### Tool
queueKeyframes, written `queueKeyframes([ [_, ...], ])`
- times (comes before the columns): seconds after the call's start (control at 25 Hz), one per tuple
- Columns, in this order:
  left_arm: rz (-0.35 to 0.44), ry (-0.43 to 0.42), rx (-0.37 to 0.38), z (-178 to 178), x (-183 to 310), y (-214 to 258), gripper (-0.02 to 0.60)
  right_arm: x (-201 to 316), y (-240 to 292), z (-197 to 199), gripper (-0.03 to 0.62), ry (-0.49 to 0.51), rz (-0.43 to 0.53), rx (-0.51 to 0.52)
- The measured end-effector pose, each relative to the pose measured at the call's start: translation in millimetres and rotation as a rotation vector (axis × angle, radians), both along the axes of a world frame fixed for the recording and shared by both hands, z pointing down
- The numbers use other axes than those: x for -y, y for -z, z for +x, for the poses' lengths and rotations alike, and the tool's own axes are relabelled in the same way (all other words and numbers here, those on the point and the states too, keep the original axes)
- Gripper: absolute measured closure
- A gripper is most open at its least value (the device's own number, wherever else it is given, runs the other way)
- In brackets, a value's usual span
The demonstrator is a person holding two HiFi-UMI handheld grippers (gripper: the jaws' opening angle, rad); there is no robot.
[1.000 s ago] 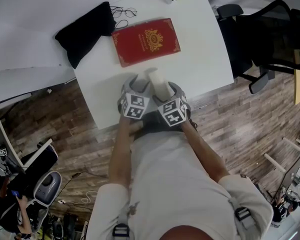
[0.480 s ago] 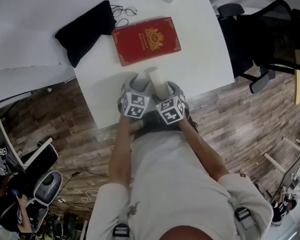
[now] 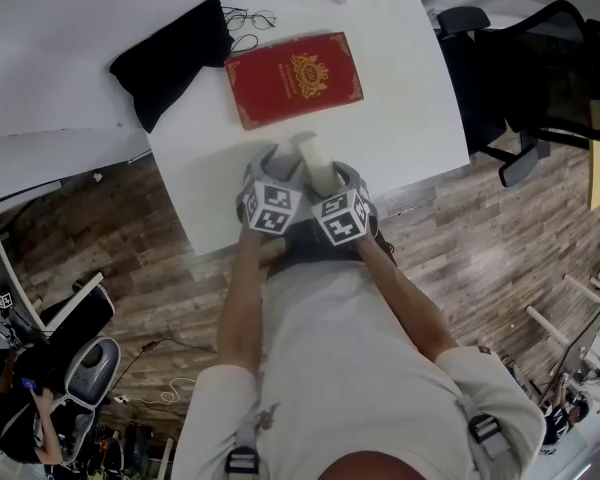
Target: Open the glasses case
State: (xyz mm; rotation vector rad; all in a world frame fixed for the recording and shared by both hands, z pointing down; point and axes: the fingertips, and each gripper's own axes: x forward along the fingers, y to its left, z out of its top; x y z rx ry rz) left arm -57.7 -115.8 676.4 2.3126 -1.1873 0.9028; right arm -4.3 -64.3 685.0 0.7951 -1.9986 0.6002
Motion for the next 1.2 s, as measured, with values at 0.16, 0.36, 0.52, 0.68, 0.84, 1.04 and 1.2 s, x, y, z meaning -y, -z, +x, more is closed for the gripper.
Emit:
queueKeyframes([
  [0.16, 0.0, -0.003, 0.001, 1.1, -0.1, -0.1, 0.328, 0.2, 2.1, -0.2, 0.246, -0.006, -0.01, 0.019],
  [0.36, -0.001, 0.0, -0.001, 1.6, -0.3, -0.1, 0.328, 0.5, 3.8, 0.3, 0.247, -0.011, -0.028, 0.055],
  [0.52, -0.002, 0.002, 0.001, 1.4, -0.4, -1.0, 0.328, 0.4, 4.5, 0.9, 0.247, -0.011, -0.045, 0.081],
  [0.68, -0.003, 0.005, -0.001, 1.1, -0.9, -1.8, 0.328, -0.3, 4.8, 1.7, 0.246, -0.011, -0.044, 0.086],
  [0.84, -0.004, 0.008, -0.005, 1.0, -0.6, -1.5, 0.328, 0.7, 8.6, 2.1, 0.247, -0.008, -0.028, 0.087],
  [1.04, -0.004, 0.007, -0.008, 1.2, -0.4, -2.4, 0.327, 0.7, 8.7, 3.2, 0.255, -0.012, -0.032, 0.092],
  [1.2, -0.003, 0.006, -0.009, 1.3, 0.3, -2.5, 0.327, 1.5, 9.6, 4.3, 0.258, -0.018, -0.033, 0.094],
])
